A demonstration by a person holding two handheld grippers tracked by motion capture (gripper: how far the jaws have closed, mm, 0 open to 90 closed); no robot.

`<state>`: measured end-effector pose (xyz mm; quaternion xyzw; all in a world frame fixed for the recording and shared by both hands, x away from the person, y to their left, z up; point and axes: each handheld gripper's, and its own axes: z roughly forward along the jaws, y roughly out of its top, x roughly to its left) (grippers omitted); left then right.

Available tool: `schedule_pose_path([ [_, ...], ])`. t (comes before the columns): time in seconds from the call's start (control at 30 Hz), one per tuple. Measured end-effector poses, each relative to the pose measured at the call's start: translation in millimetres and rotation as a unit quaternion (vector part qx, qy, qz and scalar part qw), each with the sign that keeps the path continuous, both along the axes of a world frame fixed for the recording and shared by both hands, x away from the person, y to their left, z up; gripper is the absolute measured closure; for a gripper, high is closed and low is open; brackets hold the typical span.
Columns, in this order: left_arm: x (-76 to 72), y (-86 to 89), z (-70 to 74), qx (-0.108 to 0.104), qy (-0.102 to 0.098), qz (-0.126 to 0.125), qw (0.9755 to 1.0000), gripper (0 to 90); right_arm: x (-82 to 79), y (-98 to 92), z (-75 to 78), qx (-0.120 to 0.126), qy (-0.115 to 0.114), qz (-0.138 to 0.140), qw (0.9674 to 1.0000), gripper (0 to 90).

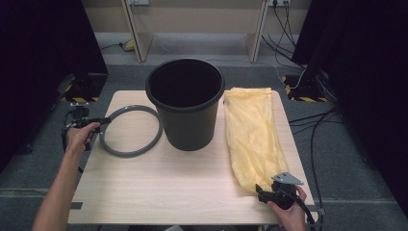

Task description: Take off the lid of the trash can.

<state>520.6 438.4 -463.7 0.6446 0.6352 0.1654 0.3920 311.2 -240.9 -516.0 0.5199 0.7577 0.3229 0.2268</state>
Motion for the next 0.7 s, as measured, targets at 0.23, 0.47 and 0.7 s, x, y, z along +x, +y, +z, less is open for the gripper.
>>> schedule_pose_path([
  [0.23,-10.1,-25.0,13.7,-0.014,-0.021,-0.030,0.9992,32.4,-0.2,0.4,0.4,0.001,0.003,-0.002,1.0000,15.8],
  [0.47,-20.3,-53.2,29.0,-0.015,-0.043,-0.058,0.9973,27.9,1.7,-1.0,2.9,0.001,0.009,-0.003,1.0000,19.0],
  [0.7,-23.3,-77.4,38.3,-0.017,-0.057,-0.071,0.9957,23.4,4.6,-1.8,17.1,0.013,-0.008,-0.005,0.9999,20.3],
])
